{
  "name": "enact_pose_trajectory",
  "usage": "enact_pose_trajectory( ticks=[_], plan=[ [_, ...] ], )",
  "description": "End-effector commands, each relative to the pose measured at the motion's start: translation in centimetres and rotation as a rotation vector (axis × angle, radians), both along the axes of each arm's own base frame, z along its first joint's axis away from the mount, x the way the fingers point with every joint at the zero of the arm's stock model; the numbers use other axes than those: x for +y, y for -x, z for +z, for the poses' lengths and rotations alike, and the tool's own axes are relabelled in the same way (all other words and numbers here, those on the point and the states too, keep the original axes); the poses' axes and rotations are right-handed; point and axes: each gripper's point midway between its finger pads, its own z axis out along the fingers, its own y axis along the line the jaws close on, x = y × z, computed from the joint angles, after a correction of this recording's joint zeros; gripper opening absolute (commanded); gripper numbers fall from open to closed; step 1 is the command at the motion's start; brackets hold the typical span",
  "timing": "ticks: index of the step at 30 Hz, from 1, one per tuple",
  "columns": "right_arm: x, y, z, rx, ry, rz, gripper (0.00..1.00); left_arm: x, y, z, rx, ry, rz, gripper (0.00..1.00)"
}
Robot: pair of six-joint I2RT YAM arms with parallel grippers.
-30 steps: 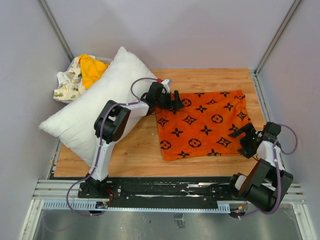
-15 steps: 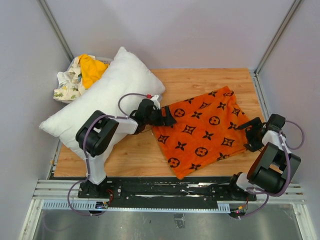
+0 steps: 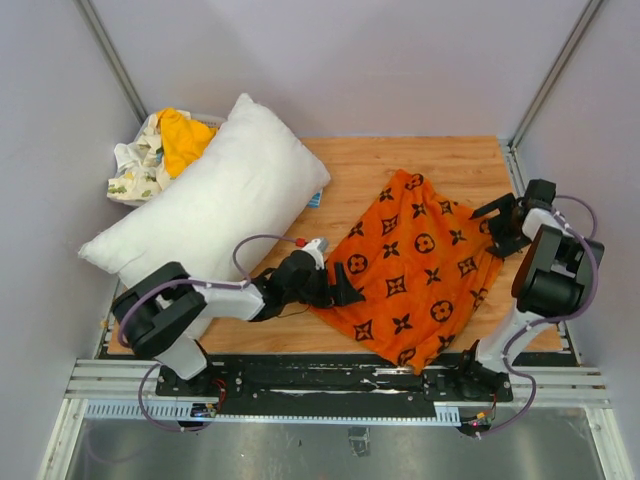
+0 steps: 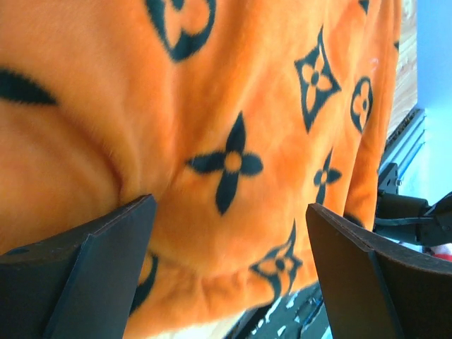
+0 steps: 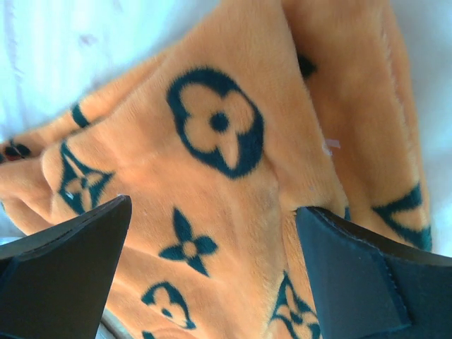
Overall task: Remove the pillowcase from the pillow
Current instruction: Fold the pillowcase at the center of the board.
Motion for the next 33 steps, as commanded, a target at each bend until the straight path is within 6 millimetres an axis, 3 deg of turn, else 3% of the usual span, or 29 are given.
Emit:
enact_pose_trajectory(
  ticks=[1, 3, 5, 7, 8, 10, 13, 16, 18, 21, 26, 33],
  plan=[
    [0.6, -5.7, 0.7, -0.059, 0.007, 0.163, 0.99, 2.1, -0.5, 2.1, -0.046, -0.018, 0.093, 0.95],
    [1.5, -7.9, 2.1, -0.096, 0.008, 0.247, 0.99, 1.1, -1.8, 5.5, -0.177, -0.010, 0.047, 0.97],
    [3.1, -10.0, 5.0, -0.194, 0.001, 0.354, 0.99, -0.3, -3.8, 9.2, -0.323, -0.040, -0.014, 0.99],
    [4.5, -11.6, 8.5, -0.295, 0.021, 0.449, 0.99, -1.5, -6.9, 11.4, -0.396, -0.101, -0.060, 0.99],
    [4.8, -12.2, 11.0, -0.352, 0.050, 0.483, 0.99, -2.0, -9.0, 11.1, -0.376, -0.119, -0.081, 0.99],
    [4.6, -12.1, 13.7, -0.397, 0.092, 0.507, 0.99, -2.4, -13.4, 12.0, -0.334, -0.071, -0.109, 0.96],
    [3.3, -11.0, 15.4, -0.436, 0.112, 0.475, 1.00, -2.5, -19.9, 12.9, -0.343, -0.063, -0.095, 0.89],
    [0.9, -9.9, 14.3, -0.423, 0.146, 0.424, 0.91, -2.4, -26.2, 12.9, -0.412, -0.173, -0.027, 0.83],
    [-0.9, -9.0, 12.7, -0.374, 0.171, 0.392, 0.86, -1.8, -29.6, 11.3, -0.419, -0.253, 0.018, 0.81],
    [-3.3, -8.1, 10.7, -0.297, 0.237, 0.365, 0.79, -2.1, -32.8, 10.1, -0.436, -0.231, 0.027, 0.78],
    [-5.8, -7.5, 8.0, -0.167, 0.313, 0.350, 0.68, -3.8, -35.9, 8.7, -0.452, -0.153, 0.004, 0.77],
    [-7.8, -8.1, 4.3, -0.054, 0.357, 0.361, 0.74, -5.7, -37.2, 4.5, -0.412, -0.103, -0.025, 0.84]
  ],
)
